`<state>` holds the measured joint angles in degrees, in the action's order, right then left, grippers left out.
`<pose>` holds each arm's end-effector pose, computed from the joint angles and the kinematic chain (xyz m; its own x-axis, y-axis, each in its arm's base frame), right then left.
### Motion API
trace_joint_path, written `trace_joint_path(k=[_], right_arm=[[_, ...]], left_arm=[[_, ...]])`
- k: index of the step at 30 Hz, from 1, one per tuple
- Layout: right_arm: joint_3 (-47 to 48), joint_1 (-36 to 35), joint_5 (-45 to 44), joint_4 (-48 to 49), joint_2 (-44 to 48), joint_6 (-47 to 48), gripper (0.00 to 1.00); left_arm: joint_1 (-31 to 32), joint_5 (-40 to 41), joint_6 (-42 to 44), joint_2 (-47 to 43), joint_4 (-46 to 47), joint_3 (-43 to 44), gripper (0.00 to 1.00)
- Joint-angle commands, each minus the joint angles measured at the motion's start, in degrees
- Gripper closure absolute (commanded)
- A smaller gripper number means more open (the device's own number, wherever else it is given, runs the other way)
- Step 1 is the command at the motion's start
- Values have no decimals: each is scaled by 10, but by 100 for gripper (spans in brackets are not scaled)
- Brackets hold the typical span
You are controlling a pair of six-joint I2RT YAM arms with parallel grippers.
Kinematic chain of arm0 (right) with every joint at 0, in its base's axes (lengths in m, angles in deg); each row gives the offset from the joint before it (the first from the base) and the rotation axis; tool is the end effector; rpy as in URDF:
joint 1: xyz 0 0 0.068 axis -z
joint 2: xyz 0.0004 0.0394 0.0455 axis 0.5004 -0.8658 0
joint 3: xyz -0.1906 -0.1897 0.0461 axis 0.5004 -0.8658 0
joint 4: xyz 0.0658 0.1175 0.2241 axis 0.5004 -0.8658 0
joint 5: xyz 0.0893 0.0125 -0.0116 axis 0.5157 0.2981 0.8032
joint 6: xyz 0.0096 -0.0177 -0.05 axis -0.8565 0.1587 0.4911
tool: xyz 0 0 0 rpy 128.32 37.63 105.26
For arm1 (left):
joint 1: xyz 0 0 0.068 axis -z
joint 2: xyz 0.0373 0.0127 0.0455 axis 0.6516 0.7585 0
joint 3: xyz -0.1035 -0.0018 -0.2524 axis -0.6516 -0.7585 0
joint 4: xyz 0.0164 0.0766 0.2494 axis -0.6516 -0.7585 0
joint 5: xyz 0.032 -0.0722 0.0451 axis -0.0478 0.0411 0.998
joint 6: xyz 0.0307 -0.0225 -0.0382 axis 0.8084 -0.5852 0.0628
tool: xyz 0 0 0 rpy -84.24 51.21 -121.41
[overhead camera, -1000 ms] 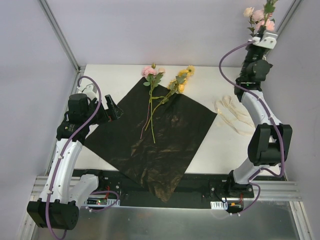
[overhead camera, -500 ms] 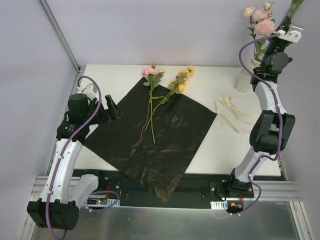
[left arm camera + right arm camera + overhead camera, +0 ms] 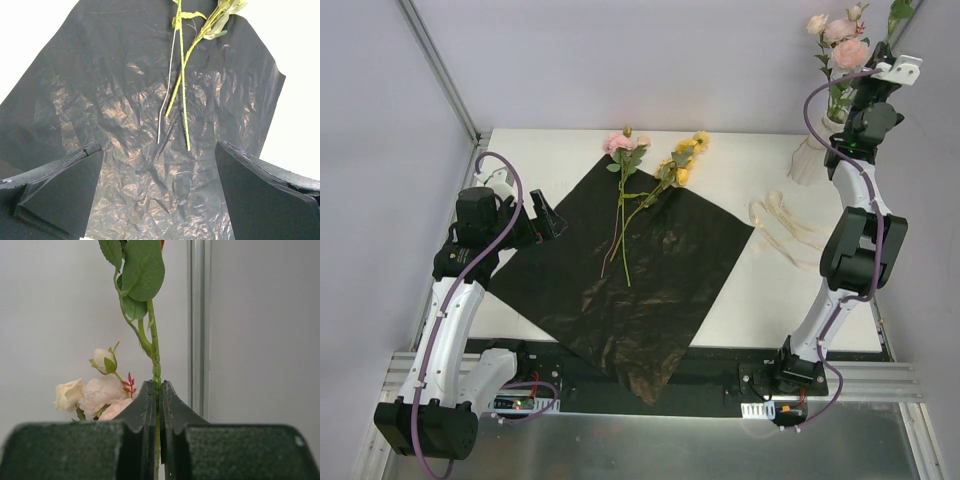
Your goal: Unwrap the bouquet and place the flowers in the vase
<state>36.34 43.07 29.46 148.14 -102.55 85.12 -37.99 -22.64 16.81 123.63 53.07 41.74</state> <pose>0.4379 -0.1046 0.4196 0.5810 -0.4310 -0.6904 0.4733 0.8690 -0.1441 0.1912 -0.0199 0.3440 -0.5139 -0.3258 -0.7936 0.1434 0.8795 -0.4539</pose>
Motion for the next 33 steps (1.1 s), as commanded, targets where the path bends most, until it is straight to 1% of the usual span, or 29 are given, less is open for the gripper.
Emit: trace_joint_path(k=[1, 8, 19, 20, 21, 25, 30, 31, 33], right_arm=[[39, 1, 26, 36, -3, -8, 100], [52, 4, 43, 27, -22, 13, 100], [23, 5, 44, 34, -36, 19, 99], [19, 5, 44, 34, -37, 19, 96], [15, 6, 65, 33, -37, 21, 94], [-6, 5, 69, 33, -36, 18, 88], [-35, 5, 54, 40, -32, 14, 78], [-39, 5, 33, 41, -28, 12, 75], [-50, 5, 20, 40, -21, 5, 69]], left_arm=[[7, -13, 10, -6, 16, 11, 1], [7, -14, 10, 1, 16, 10, 1], [7, -12, 10, 5, 16, 10, 1], [7, -13, 10, 5, 16, 10, 1], [7, -13, 9, 5, 16, 10, 1], [7, -14, 8, 2, 16, 10, 1], [7, -13, 8, -2, 16, 10, 1], [7, -12, 8, -4, 16, 10, 1], [7, -13, 8, -3, 16, 10, 1]])
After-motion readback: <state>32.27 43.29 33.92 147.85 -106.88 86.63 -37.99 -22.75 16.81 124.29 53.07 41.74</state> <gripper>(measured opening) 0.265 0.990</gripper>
